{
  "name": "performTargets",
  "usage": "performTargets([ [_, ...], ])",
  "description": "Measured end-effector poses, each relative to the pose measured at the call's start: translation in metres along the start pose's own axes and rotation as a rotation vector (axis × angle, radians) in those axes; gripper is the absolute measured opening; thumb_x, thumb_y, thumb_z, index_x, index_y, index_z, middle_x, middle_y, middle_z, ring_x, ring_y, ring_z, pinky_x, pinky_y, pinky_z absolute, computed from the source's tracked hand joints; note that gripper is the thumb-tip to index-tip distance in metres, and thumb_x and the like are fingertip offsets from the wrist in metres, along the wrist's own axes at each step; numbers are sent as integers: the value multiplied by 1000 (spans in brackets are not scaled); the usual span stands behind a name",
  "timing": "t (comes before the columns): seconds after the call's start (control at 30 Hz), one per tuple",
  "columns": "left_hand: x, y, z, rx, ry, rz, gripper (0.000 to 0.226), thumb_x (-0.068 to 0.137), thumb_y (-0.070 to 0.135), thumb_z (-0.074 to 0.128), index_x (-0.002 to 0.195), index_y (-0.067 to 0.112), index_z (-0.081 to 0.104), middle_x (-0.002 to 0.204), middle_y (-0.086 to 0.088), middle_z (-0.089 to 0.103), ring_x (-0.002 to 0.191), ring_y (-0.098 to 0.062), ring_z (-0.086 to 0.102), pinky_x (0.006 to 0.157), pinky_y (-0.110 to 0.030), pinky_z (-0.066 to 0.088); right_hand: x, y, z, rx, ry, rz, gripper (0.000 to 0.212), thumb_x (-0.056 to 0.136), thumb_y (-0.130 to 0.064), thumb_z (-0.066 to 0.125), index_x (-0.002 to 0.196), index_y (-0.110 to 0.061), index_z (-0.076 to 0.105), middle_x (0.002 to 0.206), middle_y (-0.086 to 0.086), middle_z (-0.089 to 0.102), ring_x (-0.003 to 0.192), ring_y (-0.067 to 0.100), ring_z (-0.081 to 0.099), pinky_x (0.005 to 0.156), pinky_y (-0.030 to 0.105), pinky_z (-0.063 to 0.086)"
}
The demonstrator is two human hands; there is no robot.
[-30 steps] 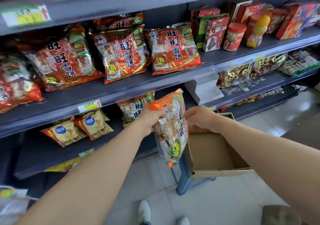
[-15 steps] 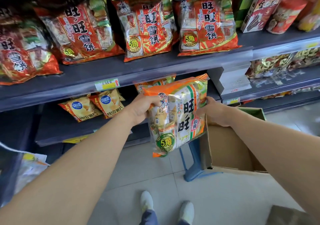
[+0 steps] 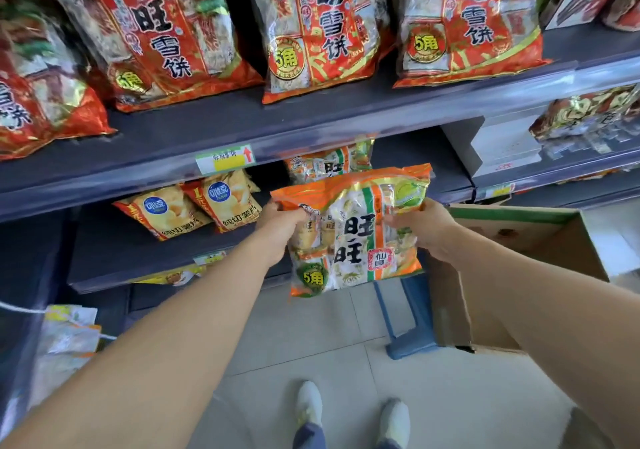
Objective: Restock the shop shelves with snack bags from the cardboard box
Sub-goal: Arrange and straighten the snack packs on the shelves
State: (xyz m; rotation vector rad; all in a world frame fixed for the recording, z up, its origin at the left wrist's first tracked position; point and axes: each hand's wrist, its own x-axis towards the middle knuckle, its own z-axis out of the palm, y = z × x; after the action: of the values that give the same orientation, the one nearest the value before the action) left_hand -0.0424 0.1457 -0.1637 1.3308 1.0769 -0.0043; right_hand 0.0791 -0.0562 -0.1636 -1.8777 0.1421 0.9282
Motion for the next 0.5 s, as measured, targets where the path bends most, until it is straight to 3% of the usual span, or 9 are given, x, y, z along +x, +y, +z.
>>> performTargets([
  [0.07,13,0,3,-2,68,58,23,76,9,73,93,15,59,95,-4,69,87,-24,65,81,-34,50,13,-3,9,5,73,-75,38,73,-16,81,101,-13,55,87,-4,62,81,16,58,78,32,44],
  [0.13,27,-2,7,-8,68,103,23,81,12,72,99,17,58,96,0,67,84,-18,62,77,-30,44,29,-5,17,24,121,-129,40,74,-17,81,103,-15,54,83,-6,58,74,13,54,75,30,42],
  [0.27,58,-8,12,-29,84,151,26,86,16,68,106,23,52,100,3,63,86,-16,60,84,-38,49,62,-4,29,60,164,-190,39,75,-16,80,106,-16,56,82,-5,58,64,7,49,64,26,42],
  [0.37,85,-20,20,-47,100,220,27,88,17,66,108,24,51,97,6,61,79,-9,59,78,-34,51,87,2,36,73,201,-248,39,77,-14,78,110,-15,57,91,-4,61,77,12,55,75,28,42],
  [0.5,118,-35,29,-22,134,325,29,87,18,67,112,23,54,107,5,62,101,-17,60,97,-44,48,119,10,45,128,256,-326,41,79,-10,75,115,-14,56,100,-3,61,89,14,57,75,25,41],
])
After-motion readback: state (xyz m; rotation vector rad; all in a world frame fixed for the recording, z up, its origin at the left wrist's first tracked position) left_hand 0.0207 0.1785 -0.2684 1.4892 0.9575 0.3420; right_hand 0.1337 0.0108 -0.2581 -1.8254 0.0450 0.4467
